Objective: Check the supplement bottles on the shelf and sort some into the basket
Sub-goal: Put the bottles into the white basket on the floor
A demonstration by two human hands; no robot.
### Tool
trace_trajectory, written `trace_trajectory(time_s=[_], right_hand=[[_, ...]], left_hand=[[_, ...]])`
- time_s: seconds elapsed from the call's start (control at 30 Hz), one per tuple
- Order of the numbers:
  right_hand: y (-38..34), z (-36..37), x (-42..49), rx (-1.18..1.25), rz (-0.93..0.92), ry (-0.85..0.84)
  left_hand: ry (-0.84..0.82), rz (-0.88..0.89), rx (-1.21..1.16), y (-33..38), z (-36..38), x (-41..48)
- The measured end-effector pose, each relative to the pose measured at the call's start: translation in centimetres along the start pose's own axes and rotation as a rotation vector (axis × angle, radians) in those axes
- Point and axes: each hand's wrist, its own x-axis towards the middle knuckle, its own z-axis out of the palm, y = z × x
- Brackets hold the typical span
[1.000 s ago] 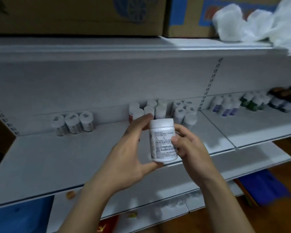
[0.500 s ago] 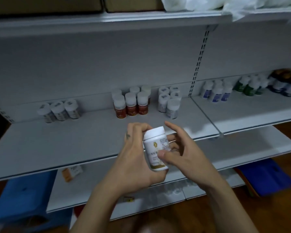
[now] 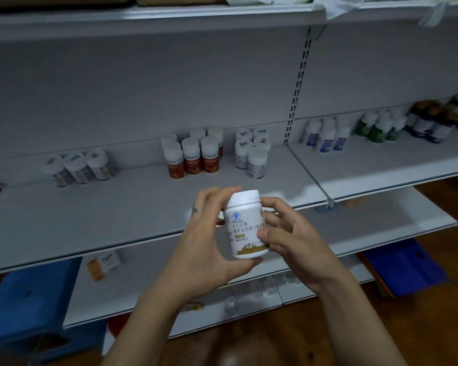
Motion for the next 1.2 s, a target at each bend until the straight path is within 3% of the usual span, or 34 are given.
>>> trace_trajectory(time_s=[0.17,0.33,0.6,0.8,0.93,1.07,1.2], right_hand=[[-0.4,0.3,0.4,-0.128,-0.036,-0.019],[-0.2,0.3,0.8,0.025,-0.015,0.016],[-0.3,-0.3,1.0,0.119,0.011,-0.084],[-0.8,-0.2,1.1,0.164,-0.002,-0.114],[-0.7,-0.2,1.4,0.196,-0.032,-0.031],[-0.3,-0.2,1.6,0.126,-0.062,0.109],[-0.1,0.1,1.4,0.090,-0.063,0.145]], left_hand=[[-0.009,-0.009,0.005,-0.4,-0.5,0.2],[-0.034,-0.100,-0.152,-0.4,-0.8,0.2],[0.007,-0.148,-0.260,-0.7,-0.6,0.1],[0.143,-0.198,-0.303,-0.1,0.2,0.7],[0.253,-0.300,-0.305,0.0,1.1,0.8],[0.165,-0.331,-0.249,0.0,1.9,0.6],[0.145,-0.349,-0.305,-0.1,2.3,0.6]])
